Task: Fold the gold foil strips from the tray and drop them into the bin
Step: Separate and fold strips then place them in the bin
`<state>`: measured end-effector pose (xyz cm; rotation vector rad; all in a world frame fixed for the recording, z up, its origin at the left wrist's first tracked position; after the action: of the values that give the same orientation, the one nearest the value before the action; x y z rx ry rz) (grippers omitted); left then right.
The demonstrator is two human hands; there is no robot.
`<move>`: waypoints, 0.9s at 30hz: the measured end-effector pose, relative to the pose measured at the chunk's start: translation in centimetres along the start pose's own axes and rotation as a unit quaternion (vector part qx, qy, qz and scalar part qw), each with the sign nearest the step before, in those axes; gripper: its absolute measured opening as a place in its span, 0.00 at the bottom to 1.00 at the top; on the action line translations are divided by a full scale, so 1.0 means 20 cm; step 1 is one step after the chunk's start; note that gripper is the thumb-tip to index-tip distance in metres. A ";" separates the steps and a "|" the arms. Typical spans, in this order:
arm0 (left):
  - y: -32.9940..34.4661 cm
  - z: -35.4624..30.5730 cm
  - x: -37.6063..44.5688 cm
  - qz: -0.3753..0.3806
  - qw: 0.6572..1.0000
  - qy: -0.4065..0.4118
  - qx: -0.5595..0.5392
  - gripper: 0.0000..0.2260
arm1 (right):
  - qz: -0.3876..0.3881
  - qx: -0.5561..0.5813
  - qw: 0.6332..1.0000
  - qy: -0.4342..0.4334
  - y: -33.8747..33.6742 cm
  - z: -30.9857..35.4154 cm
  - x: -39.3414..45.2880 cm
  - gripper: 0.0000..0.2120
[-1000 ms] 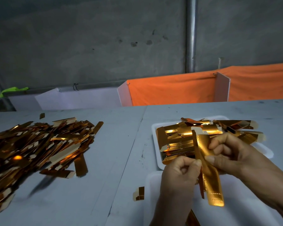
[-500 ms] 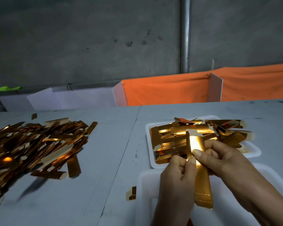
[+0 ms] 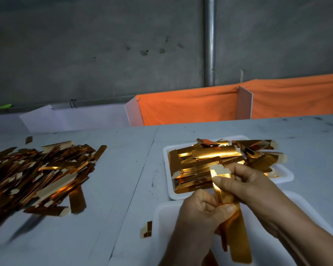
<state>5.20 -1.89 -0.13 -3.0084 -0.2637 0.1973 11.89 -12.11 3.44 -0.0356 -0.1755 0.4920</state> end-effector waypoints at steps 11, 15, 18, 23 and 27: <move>0.00 -0.04 -0.01 -0.022 0.996 0.041 0.074 0.12 | -0.045 0.001 0.999 0.004 -0.03 -0.05 0.02 0.05; -0.05 -0.03 0.00 -0.115 0.990 0.042 0.069 0.09 | -0.105 -0.034 0.994 -0.006 -0.06 -0.07 0.02 0.06; -0.01 -0.08 -0.03 -0.159 0.975 0.074 0.134 0.21 | -0.133 -0.044 0.990 -0.023 -0.05 -0.05 0.01 0.06; 0.08 -0.14 -0.06 -0.223 0.898 0.199 0.324 0.32 | -0.128 -0.030 0.991 -0.016 -0.04 -0.07 0.01 0.06; 0.06 -0.15 -0.07 -0.267 0.854 0.236 0.380 0.30 | -0.133 -0.007 0.990 -0.040 -0.04 -0.02 -0.01 0.12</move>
<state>4.48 -3.57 2.83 -2.0087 -0.7388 -0.3952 12.23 -12.87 3.15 -0.0065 -0.2582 0.2256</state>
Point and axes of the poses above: each hand's wrist, its own x-axis towards the middle knuckle, its own y-axis out of the palm, z = x × y, the point moved 6 cm from there along x, towards the middle knuckle, and after that the axes turned 4 degrees about -y, right-handed, at the moved point
